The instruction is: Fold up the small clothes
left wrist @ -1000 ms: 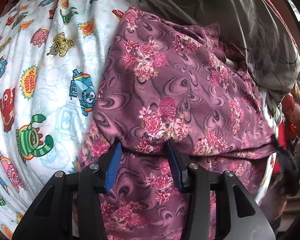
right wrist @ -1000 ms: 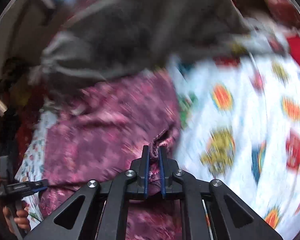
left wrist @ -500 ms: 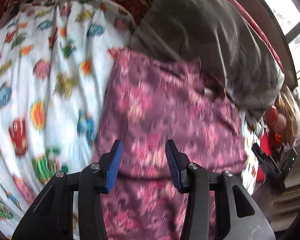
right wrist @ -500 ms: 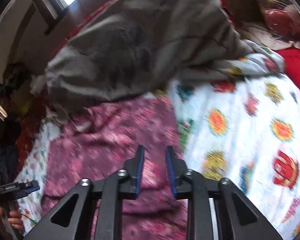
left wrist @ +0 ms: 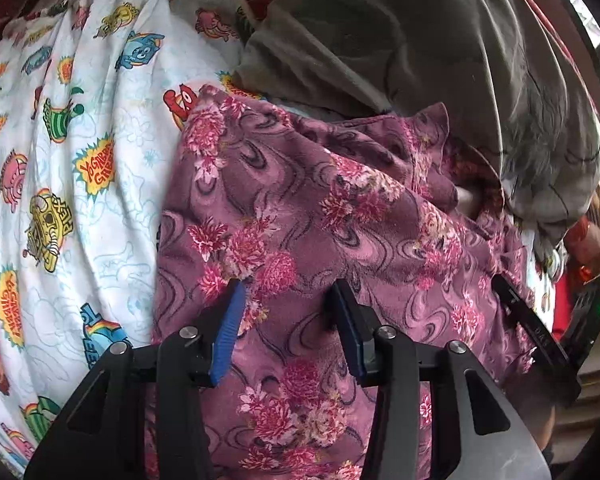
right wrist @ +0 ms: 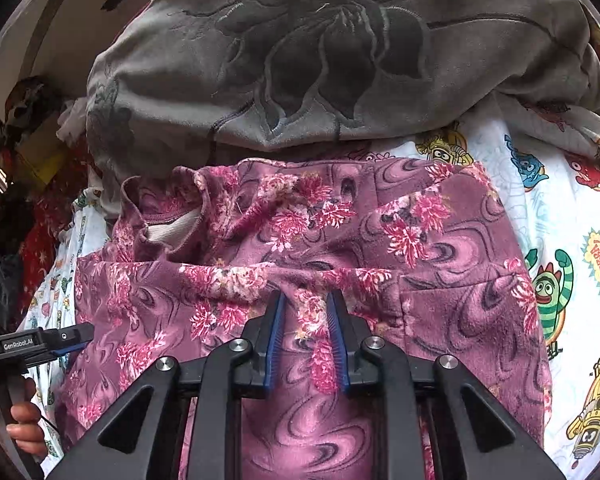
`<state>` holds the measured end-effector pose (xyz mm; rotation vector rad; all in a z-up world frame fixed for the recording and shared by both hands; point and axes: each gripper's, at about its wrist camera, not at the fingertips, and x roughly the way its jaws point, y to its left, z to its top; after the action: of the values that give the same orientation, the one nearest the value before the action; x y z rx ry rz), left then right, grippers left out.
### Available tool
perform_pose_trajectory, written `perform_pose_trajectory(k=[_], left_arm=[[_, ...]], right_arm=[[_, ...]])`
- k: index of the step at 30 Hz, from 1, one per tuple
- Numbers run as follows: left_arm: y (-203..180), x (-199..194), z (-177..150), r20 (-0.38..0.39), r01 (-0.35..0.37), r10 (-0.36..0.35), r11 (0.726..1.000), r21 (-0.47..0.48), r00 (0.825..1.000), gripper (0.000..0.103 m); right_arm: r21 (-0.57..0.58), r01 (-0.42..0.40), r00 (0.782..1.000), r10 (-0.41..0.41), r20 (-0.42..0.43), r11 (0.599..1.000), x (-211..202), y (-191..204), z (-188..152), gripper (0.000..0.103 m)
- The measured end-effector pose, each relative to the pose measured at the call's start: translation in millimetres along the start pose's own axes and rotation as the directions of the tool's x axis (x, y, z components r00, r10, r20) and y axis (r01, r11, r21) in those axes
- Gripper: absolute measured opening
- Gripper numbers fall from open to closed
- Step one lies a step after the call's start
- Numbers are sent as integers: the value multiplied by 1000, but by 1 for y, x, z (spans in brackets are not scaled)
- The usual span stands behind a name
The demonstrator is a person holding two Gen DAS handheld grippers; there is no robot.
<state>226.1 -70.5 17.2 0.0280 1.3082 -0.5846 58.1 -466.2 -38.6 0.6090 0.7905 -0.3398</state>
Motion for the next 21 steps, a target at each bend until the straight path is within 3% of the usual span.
perform_pose_trajectory(k=[5,8,11,18,21], left_arm=[[-21,-24,-21,44,-22,19,998,52,999,43],[-26,-19,-38,8,-28,27,997,74,1000,43],[-31,-13,-53,16,-88,87,991,101,996,43],[-39,-45,-90,34,-74,70,990,124,997,43],[-47,-40,-110,30,-121,117,978,168,993,43]], right_arm=[[-35,23,1000,-23,7,999,-23,11,1,27],[-35,-5,999,6,37,999,-42,5,-14,28],[-44,23,998,-25,-64,999,-33,-9,-26,25],[-87,-16,999,13,-33,996,-80,-4,-43,30],[-119,0,999,-6,-46,993,-90,-7,-58,34]])
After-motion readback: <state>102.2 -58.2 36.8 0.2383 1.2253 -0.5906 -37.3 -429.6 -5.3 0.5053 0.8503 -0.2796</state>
